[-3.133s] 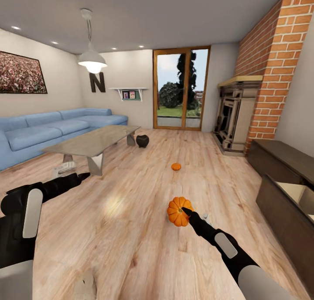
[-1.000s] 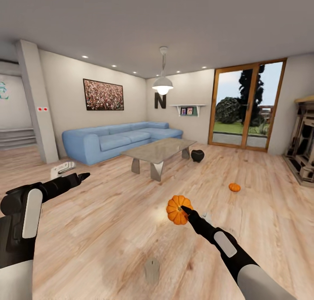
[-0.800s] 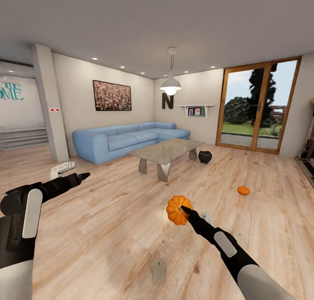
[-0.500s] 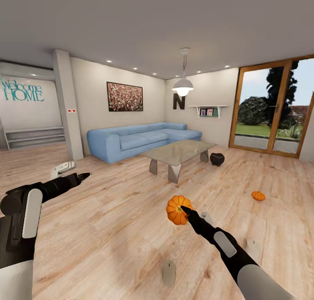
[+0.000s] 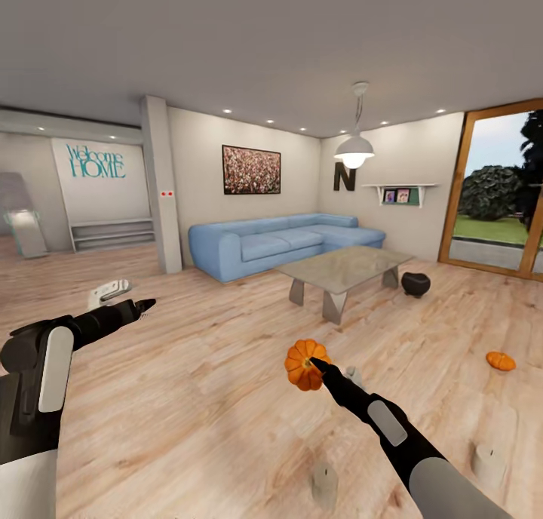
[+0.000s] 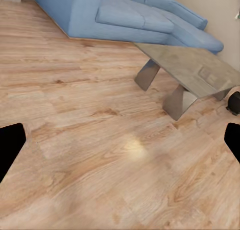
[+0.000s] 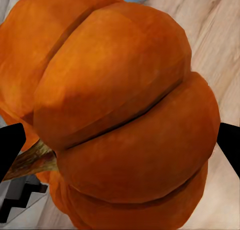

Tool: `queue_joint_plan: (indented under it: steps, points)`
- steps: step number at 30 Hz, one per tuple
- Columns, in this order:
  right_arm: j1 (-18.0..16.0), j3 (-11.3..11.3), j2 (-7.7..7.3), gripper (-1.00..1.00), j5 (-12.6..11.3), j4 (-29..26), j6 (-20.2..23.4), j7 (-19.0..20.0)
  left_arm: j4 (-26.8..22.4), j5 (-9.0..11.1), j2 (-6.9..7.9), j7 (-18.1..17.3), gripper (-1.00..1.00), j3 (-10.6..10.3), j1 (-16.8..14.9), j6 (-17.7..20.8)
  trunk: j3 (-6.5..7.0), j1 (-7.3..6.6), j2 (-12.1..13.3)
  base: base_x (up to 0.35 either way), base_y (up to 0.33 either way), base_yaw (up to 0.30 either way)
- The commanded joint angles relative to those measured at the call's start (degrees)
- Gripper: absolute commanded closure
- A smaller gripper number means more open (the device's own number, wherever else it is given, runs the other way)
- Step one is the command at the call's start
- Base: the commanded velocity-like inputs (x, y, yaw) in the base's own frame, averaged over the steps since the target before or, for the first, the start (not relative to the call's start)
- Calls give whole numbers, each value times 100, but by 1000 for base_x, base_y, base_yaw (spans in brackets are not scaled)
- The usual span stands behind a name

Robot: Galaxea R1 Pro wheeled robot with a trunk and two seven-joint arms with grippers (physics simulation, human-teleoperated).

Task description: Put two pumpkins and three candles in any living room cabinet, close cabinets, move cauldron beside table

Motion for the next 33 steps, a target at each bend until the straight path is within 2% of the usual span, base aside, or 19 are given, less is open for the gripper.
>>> queue_joint_plan:
  steps: [1,33]
  points:
    - [-3,28,-5,100,-72,-6,14,-5,-2,-47,-2,-56,-100,8,-5,25,12,-24,38,0,15,283]
    - [-6,50,-3,100,-72,-5,22,-5,-10,-45,-2,-56,-100,9,-5,25,586,-726,1322,0,1,283]
